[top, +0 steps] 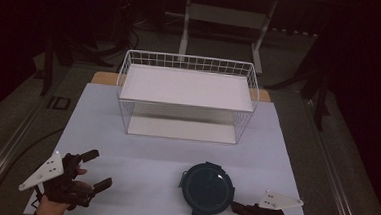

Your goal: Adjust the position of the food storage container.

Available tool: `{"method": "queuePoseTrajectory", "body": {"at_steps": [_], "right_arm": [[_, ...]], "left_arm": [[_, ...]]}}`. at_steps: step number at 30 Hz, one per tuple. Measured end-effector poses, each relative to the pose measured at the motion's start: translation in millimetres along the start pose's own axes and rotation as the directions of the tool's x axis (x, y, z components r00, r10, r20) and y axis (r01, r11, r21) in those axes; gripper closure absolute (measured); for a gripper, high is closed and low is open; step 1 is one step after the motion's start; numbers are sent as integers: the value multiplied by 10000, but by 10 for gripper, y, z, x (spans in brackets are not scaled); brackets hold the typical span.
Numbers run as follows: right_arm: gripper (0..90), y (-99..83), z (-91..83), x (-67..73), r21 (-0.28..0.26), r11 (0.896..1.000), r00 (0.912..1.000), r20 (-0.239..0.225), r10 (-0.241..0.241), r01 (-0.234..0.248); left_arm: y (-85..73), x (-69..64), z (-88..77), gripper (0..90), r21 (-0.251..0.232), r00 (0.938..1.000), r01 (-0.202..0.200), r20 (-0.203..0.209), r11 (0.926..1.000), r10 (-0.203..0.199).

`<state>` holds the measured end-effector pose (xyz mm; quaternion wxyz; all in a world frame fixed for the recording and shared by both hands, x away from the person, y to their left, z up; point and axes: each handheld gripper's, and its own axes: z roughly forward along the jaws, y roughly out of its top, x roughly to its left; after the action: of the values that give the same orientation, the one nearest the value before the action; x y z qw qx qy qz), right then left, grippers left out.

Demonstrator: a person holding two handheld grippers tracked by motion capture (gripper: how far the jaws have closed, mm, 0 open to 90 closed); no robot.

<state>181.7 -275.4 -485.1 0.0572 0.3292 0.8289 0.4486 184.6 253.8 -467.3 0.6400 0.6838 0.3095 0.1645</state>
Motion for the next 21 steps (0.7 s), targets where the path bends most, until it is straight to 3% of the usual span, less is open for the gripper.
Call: {"method": "queuePoseTrajectory", "body": {"at_steps": [6,21], "right_arm": [[900,-39,57,3,483,9988,9999,100,68,-73],[900,-8,89,-57,185,9994,9996,83,275,-276]], "left_arm": [[3,-7,2,11,19,10000,-46,16,10000,46],[-5,-4,30,11,57,10000,18,98,10000,-19]]}}
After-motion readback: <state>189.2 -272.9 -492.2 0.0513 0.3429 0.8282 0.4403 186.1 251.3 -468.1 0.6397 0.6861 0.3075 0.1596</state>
